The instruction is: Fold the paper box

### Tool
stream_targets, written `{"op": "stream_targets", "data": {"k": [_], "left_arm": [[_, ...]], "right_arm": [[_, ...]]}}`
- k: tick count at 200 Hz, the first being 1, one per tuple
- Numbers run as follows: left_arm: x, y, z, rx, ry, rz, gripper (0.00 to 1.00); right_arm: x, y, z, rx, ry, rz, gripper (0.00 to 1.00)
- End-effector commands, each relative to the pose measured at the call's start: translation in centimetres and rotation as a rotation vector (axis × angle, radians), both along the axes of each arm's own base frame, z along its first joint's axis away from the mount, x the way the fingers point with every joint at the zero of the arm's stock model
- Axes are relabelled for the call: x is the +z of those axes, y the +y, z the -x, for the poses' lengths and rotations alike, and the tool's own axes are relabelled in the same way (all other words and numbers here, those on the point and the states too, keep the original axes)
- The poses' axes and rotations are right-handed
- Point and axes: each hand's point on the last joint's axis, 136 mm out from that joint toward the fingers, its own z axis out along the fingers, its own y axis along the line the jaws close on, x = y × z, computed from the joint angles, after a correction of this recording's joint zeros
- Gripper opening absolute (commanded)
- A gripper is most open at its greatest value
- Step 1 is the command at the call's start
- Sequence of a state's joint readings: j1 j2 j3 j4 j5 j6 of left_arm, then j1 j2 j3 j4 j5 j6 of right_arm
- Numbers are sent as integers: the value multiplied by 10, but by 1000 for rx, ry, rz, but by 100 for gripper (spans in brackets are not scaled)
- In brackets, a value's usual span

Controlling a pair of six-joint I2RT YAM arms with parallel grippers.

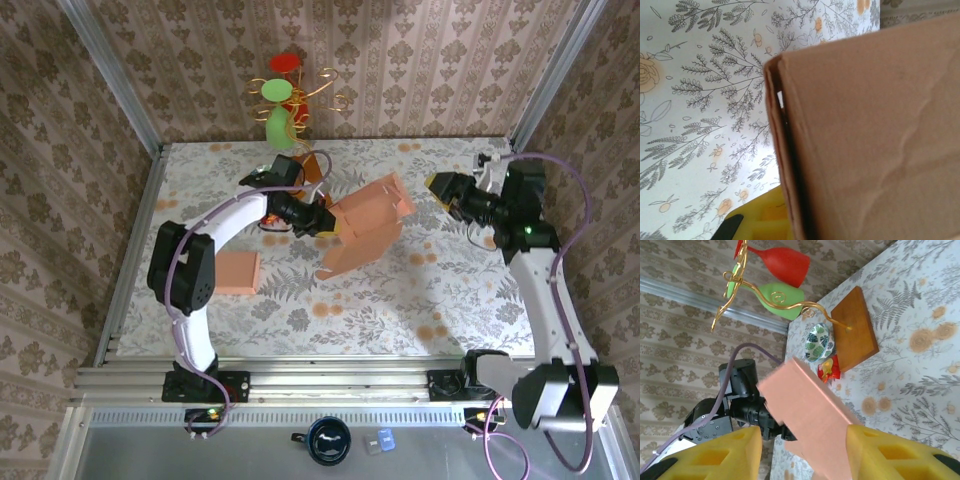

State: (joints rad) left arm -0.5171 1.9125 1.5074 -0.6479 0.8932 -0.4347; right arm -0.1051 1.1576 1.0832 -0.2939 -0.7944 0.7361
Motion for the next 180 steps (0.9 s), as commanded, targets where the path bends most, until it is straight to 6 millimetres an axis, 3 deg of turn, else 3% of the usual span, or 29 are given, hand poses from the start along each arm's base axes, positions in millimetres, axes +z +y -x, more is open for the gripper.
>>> {"op": "stream_targets", "data": {"k": [1, 32, 87, 180], "left_arm": [[-8, 11, 14, -100, 0, -52, 0], [-8, 12, 14, -114, -2, -58, 0], [-6, 13, 17, -126, 7, -52, 0], [-4, 10, 20, -135, 18, -51, 0]], "right_arm": [[-1, 11, 3, 153, -34, 67, 48], [-4, 18, 3, 240, -79, 117, 45], [-48, 33, 18, 319, -26, 161, 42], [-62, 56, 31, 366, -15, 196, 37]]}}
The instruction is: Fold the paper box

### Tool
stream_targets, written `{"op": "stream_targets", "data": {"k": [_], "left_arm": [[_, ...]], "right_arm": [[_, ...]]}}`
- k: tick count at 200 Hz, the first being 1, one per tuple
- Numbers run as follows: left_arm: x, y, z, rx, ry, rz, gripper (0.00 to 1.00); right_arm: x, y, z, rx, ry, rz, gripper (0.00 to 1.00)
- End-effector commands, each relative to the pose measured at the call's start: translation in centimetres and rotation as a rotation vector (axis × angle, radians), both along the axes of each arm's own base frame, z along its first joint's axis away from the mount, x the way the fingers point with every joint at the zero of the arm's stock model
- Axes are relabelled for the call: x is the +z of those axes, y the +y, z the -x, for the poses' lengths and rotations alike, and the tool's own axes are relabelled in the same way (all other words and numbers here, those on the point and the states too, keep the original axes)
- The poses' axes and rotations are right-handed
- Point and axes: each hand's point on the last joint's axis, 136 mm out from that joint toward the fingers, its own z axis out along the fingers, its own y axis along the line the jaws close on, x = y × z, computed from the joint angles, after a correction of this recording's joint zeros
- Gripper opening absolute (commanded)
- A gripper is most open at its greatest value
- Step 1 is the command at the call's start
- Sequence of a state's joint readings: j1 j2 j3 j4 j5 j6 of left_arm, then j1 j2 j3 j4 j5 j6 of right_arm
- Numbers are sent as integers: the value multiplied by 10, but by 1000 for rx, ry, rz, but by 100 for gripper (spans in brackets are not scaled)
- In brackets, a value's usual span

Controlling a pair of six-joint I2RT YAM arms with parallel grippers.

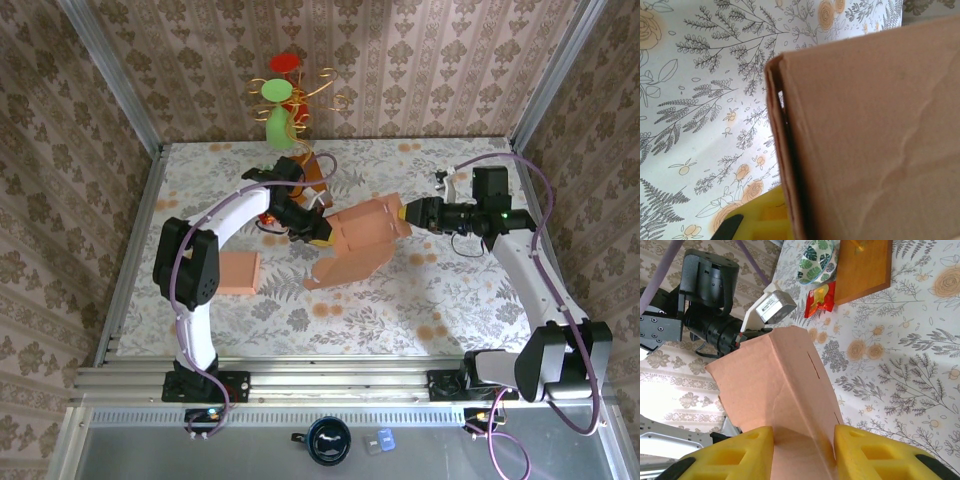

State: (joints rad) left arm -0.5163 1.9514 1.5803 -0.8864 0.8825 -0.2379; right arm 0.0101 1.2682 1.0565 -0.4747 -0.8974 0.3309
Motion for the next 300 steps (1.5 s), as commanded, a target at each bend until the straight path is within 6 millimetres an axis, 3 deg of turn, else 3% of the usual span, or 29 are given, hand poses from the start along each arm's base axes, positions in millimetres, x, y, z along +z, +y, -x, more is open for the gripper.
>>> {"op": "stream_targets", "data": {"k": [1, 94, 192, 265, 300], "left_arm": [[4, -3, 0, -22, 0, 18, 0], [9, -4, 0, -18, -23, 1, 0], [16, -4, 1, 3, -25, -63, 0], [24, -12, 6, -6, -37, -90, 0], [26, -15, 8, -14, -44, -103, 0]], "right_arm": [[4, 6, 4, 18, -40, 30, 37], [-3, 4, 1, -38, -42, 197, 30], [-18, 3, -2, -99, -42, 490, 33], [-28, 13, -11, -112, -34, 611, 32], [-34, 7, -17, -175, -13, 721, 31]]}}
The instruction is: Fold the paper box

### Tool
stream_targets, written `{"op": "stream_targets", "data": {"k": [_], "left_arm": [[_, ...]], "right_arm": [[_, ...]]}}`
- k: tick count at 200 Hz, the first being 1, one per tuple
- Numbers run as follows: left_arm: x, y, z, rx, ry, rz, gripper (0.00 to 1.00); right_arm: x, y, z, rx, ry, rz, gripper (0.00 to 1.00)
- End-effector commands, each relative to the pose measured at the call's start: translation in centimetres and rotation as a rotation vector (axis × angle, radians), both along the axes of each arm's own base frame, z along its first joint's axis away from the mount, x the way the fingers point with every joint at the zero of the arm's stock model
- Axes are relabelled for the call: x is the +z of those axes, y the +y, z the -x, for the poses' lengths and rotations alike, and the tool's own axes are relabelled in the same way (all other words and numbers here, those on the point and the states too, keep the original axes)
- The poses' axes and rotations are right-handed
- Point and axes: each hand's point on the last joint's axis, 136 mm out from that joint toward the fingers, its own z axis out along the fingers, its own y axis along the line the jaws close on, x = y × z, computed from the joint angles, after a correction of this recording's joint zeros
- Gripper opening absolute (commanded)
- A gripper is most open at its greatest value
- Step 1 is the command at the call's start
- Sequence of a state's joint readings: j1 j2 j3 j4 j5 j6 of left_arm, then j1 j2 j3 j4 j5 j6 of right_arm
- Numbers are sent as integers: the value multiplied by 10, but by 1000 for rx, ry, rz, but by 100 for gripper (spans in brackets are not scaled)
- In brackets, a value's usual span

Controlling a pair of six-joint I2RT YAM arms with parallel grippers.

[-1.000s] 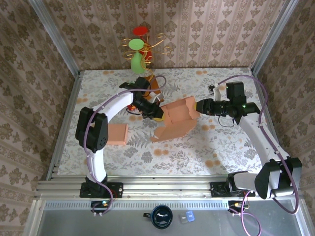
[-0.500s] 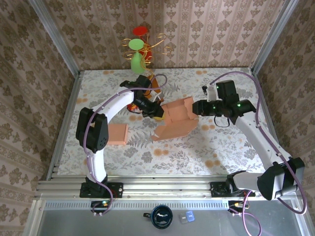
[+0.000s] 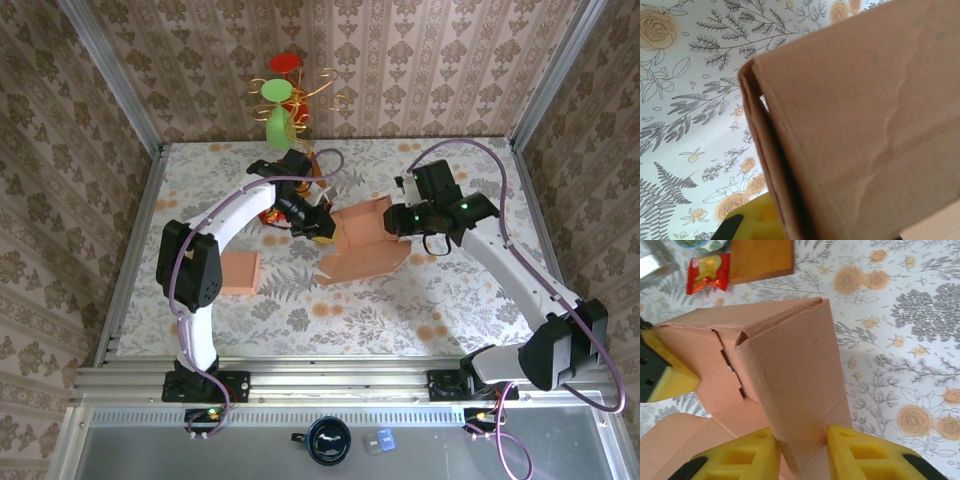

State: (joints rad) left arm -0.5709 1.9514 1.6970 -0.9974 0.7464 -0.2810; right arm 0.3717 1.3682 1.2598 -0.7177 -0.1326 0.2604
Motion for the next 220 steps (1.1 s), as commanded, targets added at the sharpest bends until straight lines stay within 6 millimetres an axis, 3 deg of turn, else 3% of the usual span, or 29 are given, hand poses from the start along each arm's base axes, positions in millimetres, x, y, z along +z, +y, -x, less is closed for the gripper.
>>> {"op": "stream_targets", "data": {"k": [1, 36, 80, 99, 147, 180, 220], "left_arm": [[14, -10, 5, -19, -1, 18, 0], [15, -13, 8, -18, -7, -14, 0], [11, -12, 8, 19, -47, -119, 0], [11, -13, 11, 27, -55, -139, 0], [11, -17, 17, 18, -59, -153, 0], [13, -19, 18, 17, -66, -159, 0], [15, -20, 18, 17, -73, -159, 0]], "right_arm": [[-3, -9, -6, -64, 0, 112, 31], [-15, -21, -8, -169, 19, 311, 30], [-16, -42, -6, -327, 22, 533, 15], [-16, -46, -4, -364, 17, 549, 8], [-16, -51, -3, -387, 18, 576, 9], [-16, -59, 0, -428, 24, 621, 0], [-14, -61, 3, -445, 11, 655, 0]]}}
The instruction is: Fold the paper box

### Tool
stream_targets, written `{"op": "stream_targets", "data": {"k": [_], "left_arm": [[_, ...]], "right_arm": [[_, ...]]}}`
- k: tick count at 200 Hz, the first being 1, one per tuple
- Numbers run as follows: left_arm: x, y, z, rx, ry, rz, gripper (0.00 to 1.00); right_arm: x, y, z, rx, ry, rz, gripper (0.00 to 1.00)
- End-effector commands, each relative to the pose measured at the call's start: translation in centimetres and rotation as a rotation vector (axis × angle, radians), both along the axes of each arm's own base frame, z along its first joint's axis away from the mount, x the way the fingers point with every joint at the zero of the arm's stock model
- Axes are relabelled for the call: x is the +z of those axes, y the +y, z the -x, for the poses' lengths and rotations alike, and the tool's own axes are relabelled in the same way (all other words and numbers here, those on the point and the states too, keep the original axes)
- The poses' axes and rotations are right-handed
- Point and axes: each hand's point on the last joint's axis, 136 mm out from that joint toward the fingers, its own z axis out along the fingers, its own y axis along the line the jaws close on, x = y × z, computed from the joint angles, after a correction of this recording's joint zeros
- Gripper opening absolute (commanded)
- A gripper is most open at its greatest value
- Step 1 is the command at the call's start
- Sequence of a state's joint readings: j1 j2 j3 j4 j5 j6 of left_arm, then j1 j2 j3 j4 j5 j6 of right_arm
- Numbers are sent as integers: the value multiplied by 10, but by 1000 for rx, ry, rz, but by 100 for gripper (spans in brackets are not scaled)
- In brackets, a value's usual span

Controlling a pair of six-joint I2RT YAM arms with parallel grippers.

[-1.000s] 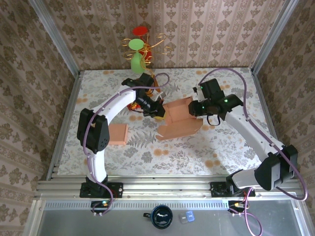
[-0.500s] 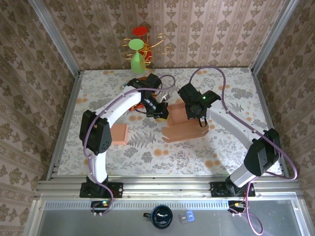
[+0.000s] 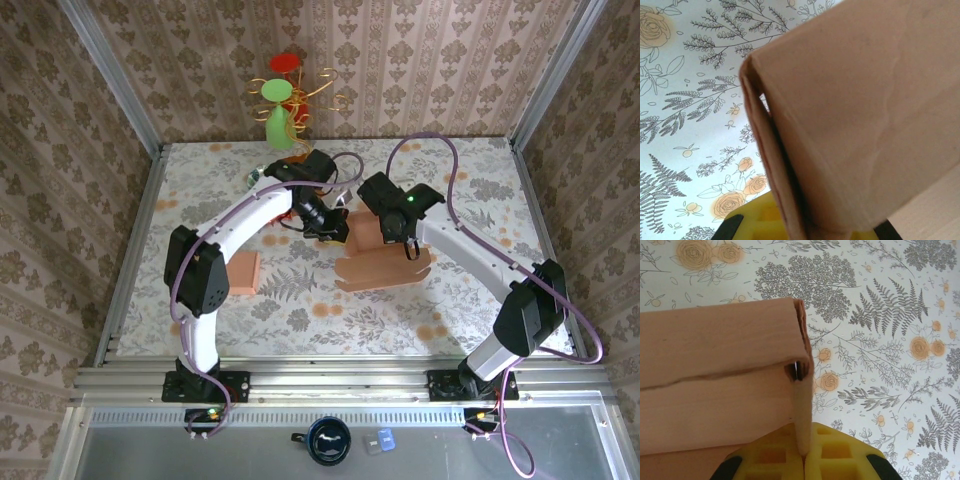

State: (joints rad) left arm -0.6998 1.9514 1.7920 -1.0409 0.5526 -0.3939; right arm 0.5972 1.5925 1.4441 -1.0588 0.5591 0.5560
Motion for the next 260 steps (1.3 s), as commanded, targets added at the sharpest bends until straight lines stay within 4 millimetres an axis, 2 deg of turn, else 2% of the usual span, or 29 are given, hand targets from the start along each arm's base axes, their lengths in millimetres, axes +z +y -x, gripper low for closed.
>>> {"op": "stream_targets", "data": {"k": [1, 20, 46, 62, 86, 118, 141, 167, 189, 221, 260], "left_arm": [[8, 3, 3, 10, 11, -17, 0], [6, 3, 5, 6, 15, -21, 0], [4, 3, 6, 0, 12, -31, 0], [3, 4, 6, 0, 15, -34, 0], [2, 2, 7, -4, 15, -35, 0], [3, 2, 7, -3, 14, -32, 0], [2, 1, 7, -5, 15, -33, 0], [0, 2, 6, 2, 14, -39, 0], [-10, 3, 4, 23, 12, -48, 0], [-30, 0, -1, 50, 7, -48, 0], [-69, 2, -5, 93, 15, -53, 1]], "right_arm": [[8, -21, 0, -77, -33, 103, 0], [10, -18, 0, -69, -43, 77, 5], [22, -14, -4, -56, -75, 36, 24], [31, -12, -8, -50, -96, 23, 32], [37, -13, -13, -53, -107, 14, 36], [24, -10, -15, -48, -75, 14, 26], [16, -10, -13, -57, -61, 14, 12], [15, -16, -10, -83, -70, 45, 0], [10, -18, -6, -111, -72, 58, 0], [-11, -15, 0, -130, -41, 34, 0], [-42, -9, 7, -141, 19, 17, 0]]}}
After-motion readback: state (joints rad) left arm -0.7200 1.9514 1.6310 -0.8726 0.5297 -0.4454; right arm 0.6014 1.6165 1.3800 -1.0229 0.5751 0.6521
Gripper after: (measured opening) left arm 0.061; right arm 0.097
